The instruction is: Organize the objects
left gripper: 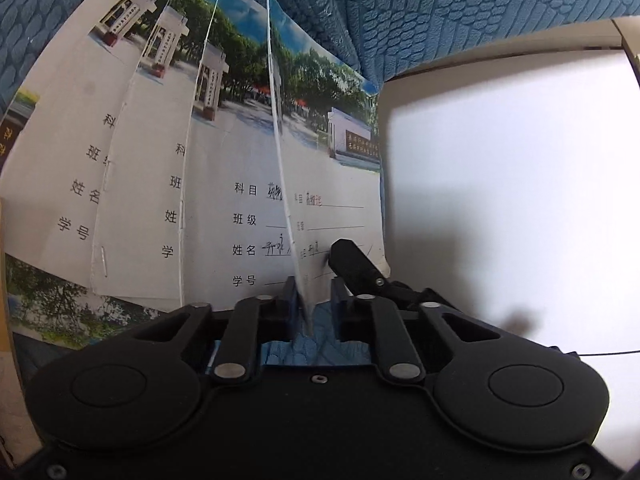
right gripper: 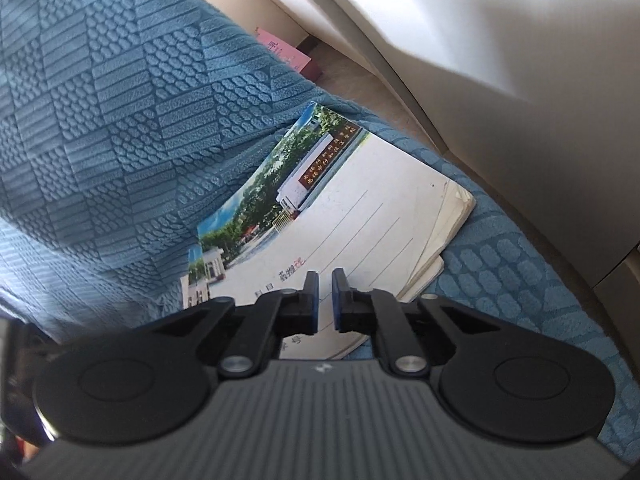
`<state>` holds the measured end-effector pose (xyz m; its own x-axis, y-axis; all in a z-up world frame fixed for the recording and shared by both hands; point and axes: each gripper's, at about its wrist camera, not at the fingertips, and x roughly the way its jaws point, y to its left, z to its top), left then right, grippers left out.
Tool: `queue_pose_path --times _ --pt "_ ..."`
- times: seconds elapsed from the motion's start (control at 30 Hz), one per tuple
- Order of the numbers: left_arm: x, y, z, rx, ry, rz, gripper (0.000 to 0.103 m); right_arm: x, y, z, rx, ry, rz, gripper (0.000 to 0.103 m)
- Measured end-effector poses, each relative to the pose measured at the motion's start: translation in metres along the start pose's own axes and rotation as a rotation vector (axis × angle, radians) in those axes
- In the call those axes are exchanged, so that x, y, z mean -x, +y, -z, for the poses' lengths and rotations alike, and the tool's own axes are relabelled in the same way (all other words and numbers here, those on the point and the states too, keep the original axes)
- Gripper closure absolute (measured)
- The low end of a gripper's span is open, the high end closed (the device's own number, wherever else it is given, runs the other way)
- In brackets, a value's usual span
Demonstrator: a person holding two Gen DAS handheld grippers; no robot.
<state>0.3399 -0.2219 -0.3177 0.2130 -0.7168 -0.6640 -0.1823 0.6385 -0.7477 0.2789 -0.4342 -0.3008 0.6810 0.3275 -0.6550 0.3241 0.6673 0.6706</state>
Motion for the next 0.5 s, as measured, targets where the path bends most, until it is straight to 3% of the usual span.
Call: queue_pose_path --times 0.2,0.37,0.4,0.43,0.5 --pt "0.004 -0.001 0.004 0.026 -0.041 -0.016 0.099 0.019 -0.005 0.0 -0.13 -0.019 -0.029 0.089" --pt "0.018 -0.008 0.007 0.025 -0.072 0.004 0.1 0.04 -0.015 0.01 -0.316 -0.005 -0.08 0.085" --pt "0.02 -0.009 0.007 0.024 -0.078 0.009 0.101 0.042 -0.017 0.013 -0.354 0.002 -0.106 0.08" --pt "0.024 -0.011 0.008 0.026 -0.082 0.011 0.101 0.043 -0.018 0.015 -0.387 0.008 -0.124 0.065" --pt "0.028 -0.013 0.009 0.032 -0.089 0.018 0.101 0.043 -0.018 0.02 -0.436 0.018 -0.153 0.046"
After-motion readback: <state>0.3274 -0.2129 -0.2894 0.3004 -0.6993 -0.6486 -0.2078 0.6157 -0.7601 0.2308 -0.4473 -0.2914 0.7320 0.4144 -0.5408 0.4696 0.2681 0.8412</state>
